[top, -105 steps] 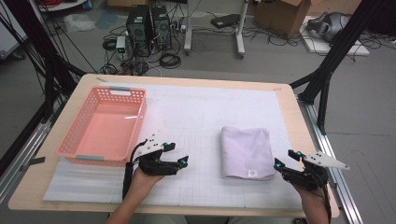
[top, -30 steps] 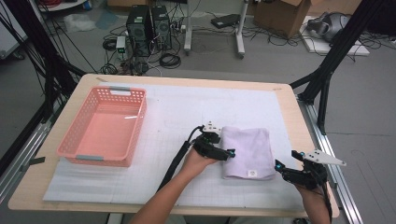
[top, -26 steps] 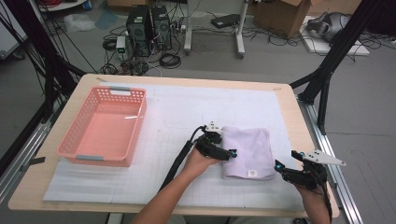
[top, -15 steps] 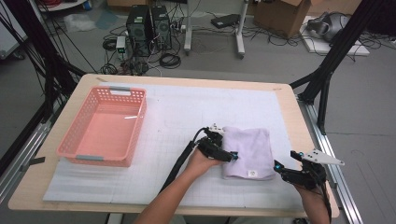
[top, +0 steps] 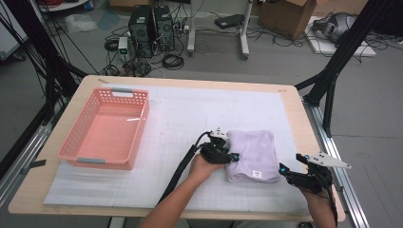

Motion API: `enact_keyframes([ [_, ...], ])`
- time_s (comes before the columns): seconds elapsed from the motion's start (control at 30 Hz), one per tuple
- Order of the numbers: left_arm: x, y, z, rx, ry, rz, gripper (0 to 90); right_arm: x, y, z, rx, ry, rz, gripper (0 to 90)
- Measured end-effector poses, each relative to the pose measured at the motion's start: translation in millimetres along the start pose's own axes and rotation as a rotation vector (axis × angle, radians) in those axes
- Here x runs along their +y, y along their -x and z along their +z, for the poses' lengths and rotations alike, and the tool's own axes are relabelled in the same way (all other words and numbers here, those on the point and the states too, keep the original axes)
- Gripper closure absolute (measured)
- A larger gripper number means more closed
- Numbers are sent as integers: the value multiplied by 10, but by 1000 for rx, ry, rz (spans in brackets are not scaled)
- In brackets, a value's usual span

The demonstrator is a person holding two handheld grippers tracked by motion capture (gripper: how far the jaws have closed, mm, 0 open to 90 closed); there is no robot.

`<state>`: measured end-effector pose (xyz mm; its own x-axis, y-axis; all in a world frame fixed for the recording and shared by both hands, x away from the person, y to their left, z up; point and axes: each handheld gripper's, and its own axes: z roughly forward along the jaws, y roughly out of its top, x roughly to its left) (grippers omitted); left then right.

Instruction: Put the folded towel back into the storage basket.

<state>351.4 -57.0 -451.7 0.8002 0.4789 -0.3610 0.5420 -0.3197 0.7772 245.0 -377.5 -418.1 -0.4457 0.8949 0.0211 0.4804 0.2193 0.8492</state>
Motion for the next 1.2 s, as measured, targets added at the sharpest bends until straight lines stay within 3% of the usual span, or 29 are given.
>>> enact_keyframes([
  [0.23, -56, -12, -121, -35, 69, 16, 712, -4, 0, -8, -3, 0, 0, 206],
  [0.63, -114, -120, -555, -39, 170, 72, 713, 6, -20, 1, 0, 2, 1, 206],
  [0.67, -123, -140, -638, -40, 185, 95, 713, 7, -20, 3, 1, 4, -2, 206],
  [0.83, -131, -147, -751, -43, 218, 127, 714, 10, -26, 8, 1, 3, 0, 206],
  [1.03, -115, -132, -933, -63, 286, 198, 717, 21, -36, 12, 5, 10, -7, 206],
  [1.2, -99, -128, -1069, -75, 320, 226, 718, 30, -45, 3, 8, 11, 3, 206],
])
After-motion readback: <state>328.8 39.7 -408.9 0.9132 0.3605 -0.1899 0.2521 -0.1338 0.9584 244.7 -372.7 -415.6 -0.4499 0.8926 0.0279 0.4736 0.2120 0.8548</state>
